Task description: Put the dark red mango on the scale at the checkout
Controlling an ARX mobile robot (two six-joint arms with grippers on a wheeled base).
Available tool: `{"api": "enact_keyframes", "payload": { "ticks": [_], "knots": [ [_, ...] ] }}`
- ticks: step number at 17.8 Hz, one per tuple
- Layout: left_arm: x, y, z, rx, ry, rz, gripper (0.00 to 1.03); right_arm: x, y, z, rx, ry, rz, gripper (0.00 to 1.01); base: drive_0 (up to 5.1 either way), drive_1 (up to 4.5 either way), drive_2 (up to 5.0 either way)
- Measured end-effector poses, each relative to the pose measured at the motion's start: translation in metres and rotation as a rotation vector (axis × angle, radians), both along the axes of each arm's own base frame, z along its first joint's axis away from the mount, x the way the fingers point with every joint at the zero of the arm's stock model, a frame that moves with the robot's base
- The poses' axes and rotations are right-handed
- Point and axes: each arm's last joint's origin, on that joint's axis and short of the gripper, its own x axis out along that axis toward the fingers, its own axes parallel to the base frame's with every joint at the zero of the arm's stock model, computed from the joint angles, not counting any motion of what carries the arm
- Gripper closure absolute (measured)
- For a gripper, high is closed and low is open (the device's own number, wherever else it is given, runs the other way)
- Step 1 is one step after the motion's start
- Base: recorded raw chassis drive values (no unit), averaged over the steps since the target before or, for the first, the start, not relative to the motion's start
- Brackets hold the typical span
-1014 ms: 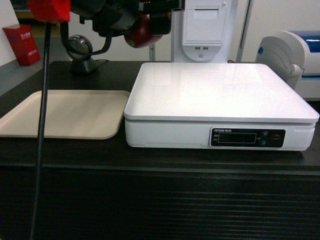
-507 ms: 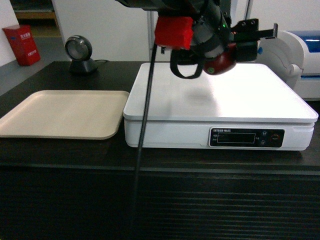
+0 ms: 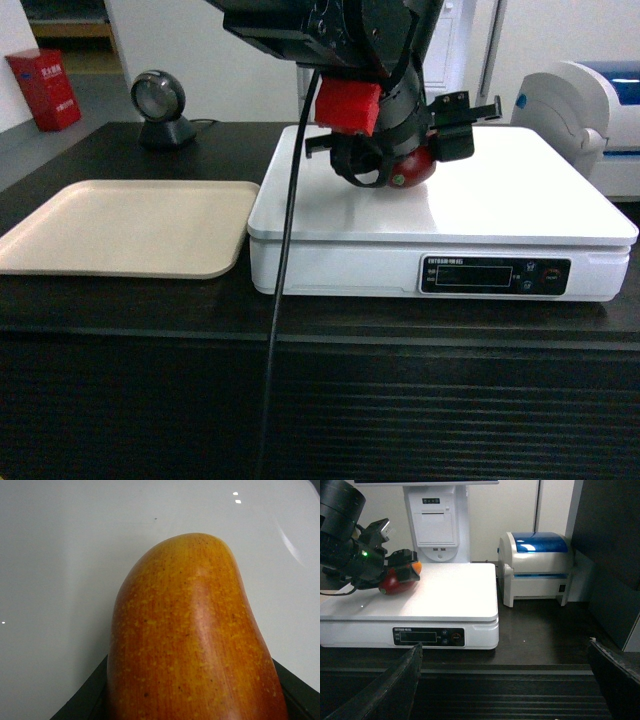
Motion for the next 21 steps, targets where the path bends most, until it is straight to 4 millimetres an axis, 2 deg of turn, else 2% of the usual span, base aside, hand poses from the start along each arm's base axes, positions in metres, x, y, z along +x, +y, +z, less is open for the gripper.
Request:
{"api": "enact_keyframes", "payload": {
  "ticks": [6, 10, 13, 16, 18, 21],
  "knots": [
    [0.003, -0.001, -0.006, -0.015, 0.021, 0.019, 0.42, 0.0, 0.0, 0.0, 0.0, 0.0, 0.0, 0.03, 0.0, 0.0, 0.0],
    [0.005, -0.001, -0.008, -0.041, -0.019, 0.013, 0.03, 0.0, 0.0, 0.0, 0.0, 0.0, 0.0, 0.03, 0.0, 0.0, 0.0],
    [0.001, 0.002, -0.006, -0.027, -0.051, -0.007, 0.05, 0.0, 0.0, 0.0, 0.0, 0.0, 0.0, 0.03, 0.0, 0.0, 0.0],
    [-0.005, 0.011, 0.021, -0.032, -0.183, -0.023, 0.05, 0.0, 0.0, 0.0, 0.0, 0.0, 0.0, 0.03, 0.0, 0.0, 0.0],
    [-0.014, 0.025, 0.053, -0.09, -0.312, -0.065, 0.05, 0.0, 0.0, 0.0, 0.0, 0.0, 0.0, 0.03, 0.0, 0.0, 0.0],
    [-0.031, 0.064, 0.101, -0.134, -0.489, -0.105, 0.05, 0.0, 0.0, 0.0, 0.0, 0.0, 0.0, 0.03, 0.0, 0.0, 0.0]
  ]
}}
